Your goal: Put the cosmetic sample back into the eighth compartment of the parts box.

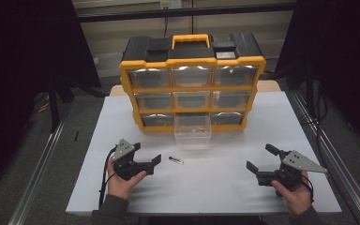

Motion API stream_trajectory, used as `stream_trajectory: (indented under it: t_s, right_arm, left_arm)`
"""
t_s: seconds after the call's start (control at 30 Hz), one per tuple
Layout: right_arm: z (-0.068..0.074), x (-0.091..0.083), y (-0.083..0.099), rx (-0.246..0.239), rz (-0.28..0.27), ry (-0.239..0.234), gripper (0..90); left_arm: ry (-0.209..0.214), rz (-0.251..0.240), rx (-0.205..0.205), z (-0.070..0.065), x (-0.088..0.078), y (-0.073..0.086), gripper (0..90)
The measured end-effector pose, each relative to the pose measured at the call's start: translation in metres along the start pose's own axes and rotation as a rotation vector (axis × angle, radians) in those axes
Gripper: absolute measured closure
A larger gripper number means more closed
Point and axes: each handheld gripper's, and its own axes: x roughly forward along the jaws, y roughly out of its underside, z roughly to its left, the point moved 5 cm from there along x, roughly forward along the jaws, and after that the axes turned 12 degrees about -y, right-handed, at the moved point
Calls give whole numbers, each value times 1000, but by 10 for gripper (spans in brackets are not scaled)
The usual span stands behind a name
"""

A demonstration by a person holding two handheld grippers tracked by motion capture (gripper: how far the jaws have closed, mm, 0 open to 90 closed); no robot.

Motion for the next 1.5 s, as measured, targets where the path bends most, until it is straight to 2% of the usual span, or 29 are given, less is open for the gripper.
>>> stream_trajectory:
  t_s: [0.03,0.13,0.27,0.3,0.37,0.4,0.47,0.67,0.77,0.83,0.97,1.03,1.07,1.13,1.27,1.33,1.37,1.5]
  right_arm:
    - [0,1,0,4,-2,1,7]
    - [-2,2,-1,0,3,5,9]
    - [-3,3,-1,3,1,9,9]
    - [-3,3,-1,2,-2,6,9]
    - [-3,2,-1,3,1,4,9]
    - [-3,2,-2,1,-5,6,9]
    - [-2,2,-2,0,-6,0,8]
    - [-2,2,-3,-2,-3,-2,7]
    - [0,2,-4,-11,-6,-5,7]
    - [1,2,-4,-16,-2,-10,7]
    - [2,1,-4,-17,-1,-11,6]
    - [2,-1,-4,-17,-2,-5,6]
    - [2,-2,-3,-22,2,-8,5]
    - [1,-2,-3,-20,0,-3,4]
    - [3,-1,-3,-25,3,-3,5]
    - [3,-1,-3,-26,6,-4,5]
    - [3,0,-3,-28,4,-5,6]
    - [3,2,-3,-20,7,-15,6]
  left_arm:
    - [-2,9,14,0,1,0,27]
    - [6,16,11,-4,4,0,27]
    - [6,33,30,-8,6,1,36]
    - [20,42,39,-10,9,2,37]
    - [21,45,33,-11,10,3,44]
    - [30,62,46,-13,13,4,49]
    - [23,70,47,-15,15,4,56]
    - [62,104,86,-24,25,5,108]
    - [74,126,81,-25,29,6,134]
    - [95,126,79,-28,32,6,165]
    - [126,153,105,-32,36,5,248]
    - [136,159,104,-33,37,4,344]
    - [159,171,108,-35,39,5,374]
    - [162,198,137,-36,41,7,446]
    - [189,222,158,-40,45,6,560]
    - [196,221,164,-42,46,5,571]
    - [209,225,171,-45,48,4,615]
    - [226,238,184,-48,51,5,678]
